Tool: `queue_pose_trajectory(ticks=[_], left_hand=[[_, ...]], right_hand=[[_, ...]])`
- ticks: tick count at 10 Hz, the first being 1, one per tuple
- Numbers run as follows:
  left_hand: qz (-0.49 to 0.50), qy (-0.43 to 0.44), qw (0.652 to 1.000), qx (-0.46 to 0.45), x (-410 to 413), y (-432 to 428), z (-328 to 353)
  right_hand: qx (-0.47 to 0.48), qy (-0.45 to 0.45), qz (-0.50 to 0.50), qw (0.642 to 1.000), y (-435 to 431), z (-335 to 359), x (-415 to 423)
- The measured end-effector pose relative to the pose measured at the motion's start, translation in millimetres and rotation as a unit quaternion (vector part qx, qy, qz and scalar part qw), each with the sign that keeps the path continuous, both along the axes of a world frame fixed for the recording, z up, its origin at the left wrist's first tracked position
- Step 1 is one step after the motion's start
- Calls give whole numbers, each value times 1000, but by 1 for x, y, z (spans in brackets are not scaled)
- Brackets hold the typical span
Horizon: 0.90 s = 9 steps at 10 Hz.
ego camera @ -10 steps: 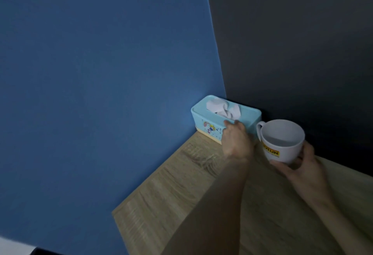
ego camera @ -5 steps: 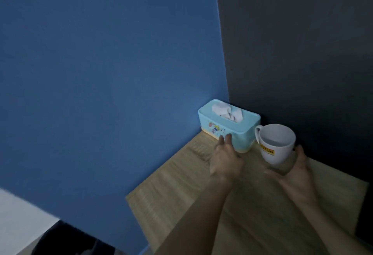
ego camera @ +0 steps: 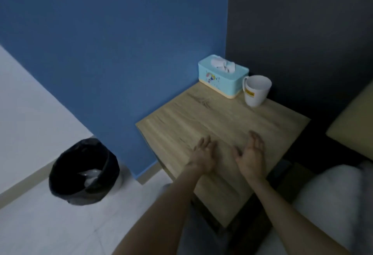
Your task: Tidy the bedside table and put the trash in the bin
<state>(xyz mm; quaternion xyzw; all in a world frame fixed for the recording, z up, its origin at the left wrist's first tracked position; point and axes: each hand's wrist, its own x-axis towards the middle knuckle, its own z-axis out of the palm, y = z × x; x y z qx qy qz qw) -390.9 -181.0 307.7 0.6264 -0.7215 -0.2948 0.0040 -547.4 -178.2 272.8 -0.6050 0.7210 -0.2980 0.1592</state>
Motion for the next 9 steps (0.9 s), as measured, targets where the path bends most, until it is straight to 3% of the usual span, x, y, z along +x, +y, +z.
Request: queue_pose_trajectory(ticks=[3,4,5,8,9], left_hand=[[-19,13,996,-90,16,31,-31],[-34,-19,982,-183,15,40,-45],[-33,-3,978,-208,14,43,-49],[-132,14,991,-26,44,20,-13],[-232,-33,968,91,69,16,8]], right_hand=[[42,164,6,986,40,-13,44],[60,194,-1,979,38,-13,44],[63,216,-8,974,40,-13,44],[265,140,-62,952,53,20,105],[412,69,-44,907,55,40,116]])
